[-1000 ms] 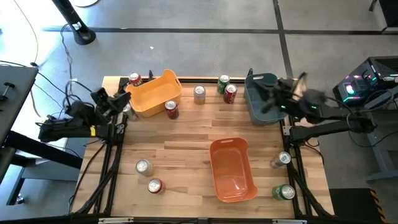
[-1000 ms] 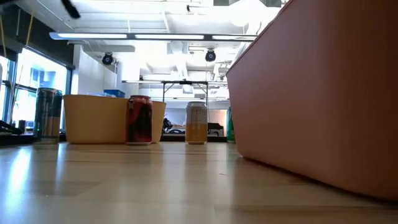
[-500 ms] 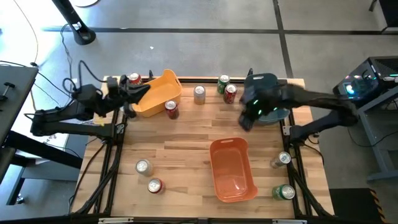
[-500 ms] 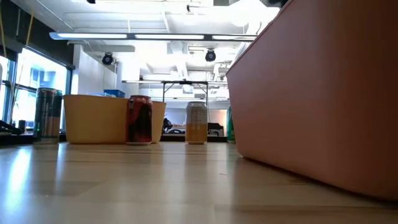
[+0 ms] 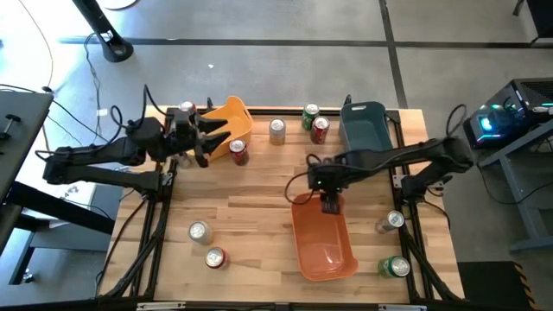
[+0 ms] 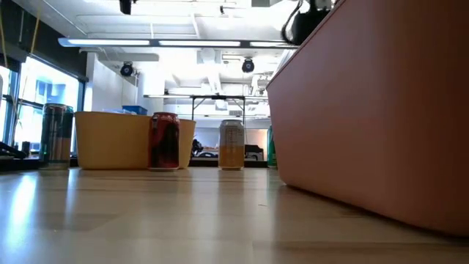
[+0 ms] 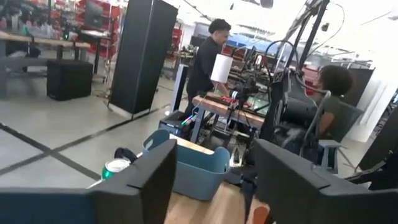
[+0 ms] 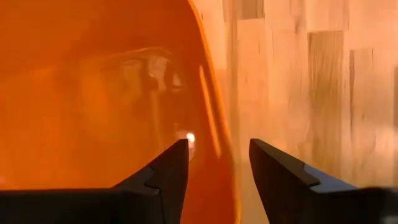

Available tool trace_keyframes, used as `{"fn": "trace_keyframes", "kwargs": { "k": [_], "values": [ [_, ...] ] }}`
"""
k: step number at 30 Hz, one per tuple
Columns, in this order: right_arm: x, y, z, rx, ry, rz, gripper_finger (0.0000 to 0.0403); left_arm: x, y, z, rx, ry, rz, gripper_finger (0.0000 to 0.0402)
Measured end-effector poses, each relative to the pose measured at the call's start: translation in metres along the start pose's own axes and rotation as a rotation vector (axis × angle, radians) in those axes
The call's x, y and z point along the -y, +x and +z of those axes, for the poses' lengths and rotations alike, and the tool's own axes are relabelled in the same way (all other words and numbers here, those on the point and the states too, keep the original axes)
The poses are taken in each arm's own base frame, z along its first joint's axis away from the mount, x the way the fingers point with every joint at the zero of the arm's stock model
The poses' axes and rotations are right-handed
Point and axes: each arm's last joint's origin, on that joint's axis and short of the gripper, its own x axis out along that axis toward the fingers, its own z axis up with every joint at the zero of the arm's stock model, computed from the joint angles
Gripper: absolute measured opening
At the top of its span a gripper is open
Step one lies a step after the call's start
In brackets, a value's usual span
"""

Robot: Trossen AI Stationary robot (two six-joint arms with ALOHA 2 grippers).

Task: Sort soda cans
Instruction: Move the orange bin to the center of the table, then move the yellow bin to the center of the table

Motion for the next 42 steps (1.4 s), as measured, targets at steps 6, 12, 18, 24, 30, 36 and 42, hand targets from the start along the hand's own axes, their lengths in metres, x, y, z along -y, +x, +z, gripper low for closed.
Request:
{"fn": "trace_keyframes", "kwargs": {
  "k": [6,12,18,24,30,36,42],
  "values": [
    [0.001,0.033,0.011,-0.041,-0.133,-0.071,0.0165,0.001,0.009,-0.007,-0.039,-0.038,-0.006,0.0242],
    [0.024,0.058,0.019,-0.082,-0.234,-0.211,0.0165,0.002,0.013,-0.01,-0.059,-0.061,-0.011,0.0246],
    [0.08,0.055,0.029,-0.008,-0.15,-0.294,0.0165,0.001,0.013,-0.01,-0.056,-0.011,-0.005,0.0246],
    [0.109,0.032,0.046,0.081,-0.084,-0.297,0.0165,0.001,0.013,-0.01,-0.056,0.013,-0.002,0.0246],
    [0.111,-0.002,0.065,0.177,-0.096,-0.308,0.0165,-0.001,0.011,-0.008,-0.042,0.09,0.054,0.0246],
    [0.108,-0.018,0.064,0.149,-0.102,-0.247,0.0165,-0.006,0.004,-0.019,-0.283,0.104,0.132,0.0246],
    [0.106,-0.019,0.058,0.126,-0.087,-0.18,0.0165,-0.012,-0.002,-0.011,-0.646,0.129,0.384,0.0246]
  ]
}}
